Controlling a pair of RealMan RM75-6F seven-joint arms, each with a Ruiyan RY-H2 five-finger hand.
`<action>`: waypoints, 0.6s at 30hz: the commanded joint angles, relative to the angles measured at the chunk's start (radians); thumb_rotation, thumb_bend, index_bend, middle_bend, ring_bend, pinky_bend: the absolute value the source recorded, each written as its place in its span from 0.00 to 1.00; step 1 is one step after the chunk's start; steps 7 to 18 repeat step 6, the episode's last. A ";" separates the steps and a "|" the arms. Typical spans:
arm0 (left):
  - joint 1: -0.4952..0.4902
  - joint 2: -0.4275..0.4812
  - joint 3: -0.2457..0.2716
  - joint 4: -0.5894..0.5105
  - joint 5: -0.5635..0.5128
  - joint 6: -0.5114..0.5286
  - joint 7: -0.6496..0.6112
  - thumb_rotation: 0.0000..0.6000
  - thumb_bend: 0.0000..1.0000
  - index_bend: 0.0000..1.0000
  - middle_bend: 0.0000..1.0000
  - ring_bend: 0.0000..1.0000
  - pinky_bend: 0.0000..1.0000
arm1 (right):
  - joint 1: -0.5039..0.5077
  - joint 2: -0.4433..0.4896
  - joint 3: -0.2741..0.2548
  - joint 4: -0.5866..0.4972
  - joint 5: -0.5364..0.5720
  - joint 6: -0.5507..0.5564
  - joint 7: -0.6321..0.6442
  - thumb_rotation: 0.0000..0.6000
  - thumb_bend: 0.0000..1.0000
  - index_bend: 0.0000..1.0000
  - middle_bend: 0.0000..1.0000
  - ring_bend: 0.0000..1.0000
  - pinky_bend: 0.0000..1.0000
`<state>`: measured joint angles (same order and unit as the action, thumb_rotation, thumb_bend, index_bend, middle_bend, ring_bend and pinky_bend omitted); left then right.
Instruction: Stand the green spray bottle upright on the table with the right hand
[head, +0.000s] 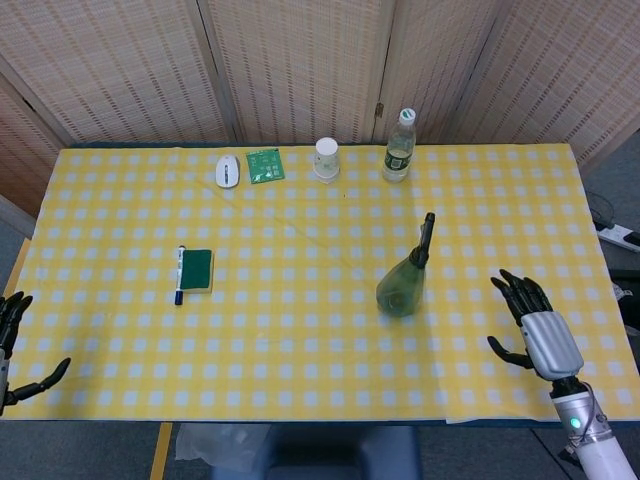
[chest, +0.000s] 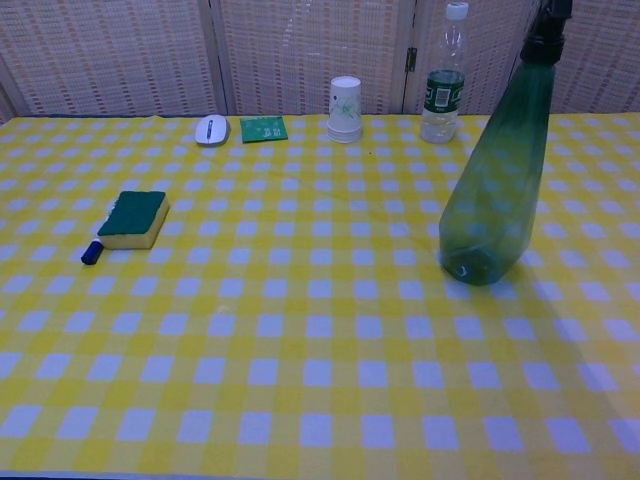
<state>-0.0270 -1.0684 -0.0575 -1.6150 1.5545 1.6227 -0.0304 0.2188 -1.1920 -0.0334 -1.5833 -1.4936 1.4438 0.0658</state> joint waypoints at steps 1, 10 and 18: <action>-0.005 -0.010 -0.005 -0.006 -0.022 -0.019 0.040 0.41 0.26 0.00 0.11 0.03 0.00 | -0.133 0.028 0.004 -0.119 0.084 0.155 -0.403 1.00 0.35 0.01 0.01 0.02 0.00; -0.022 -0.024 0.000 -0.008 -0.025 -0.055 0.078 0.41 0.26 0.00 0.12 0.03 0.00 | -0.139 0.051 0.012 -0.116 0.067 0.142 -0.333 1.00 0.35 0.00 0.00 0.02 0.00; -0.022 -0.024 0.000 -0.008 -0.025 -0.055 0.078 0.41 0.26 0.00 0.12 0.03 0.00 | -0.139 0.051 0.012 -0.116 0.067 0.142 -0.333 1.00 0.35 0.00 0.00 0.02 0.00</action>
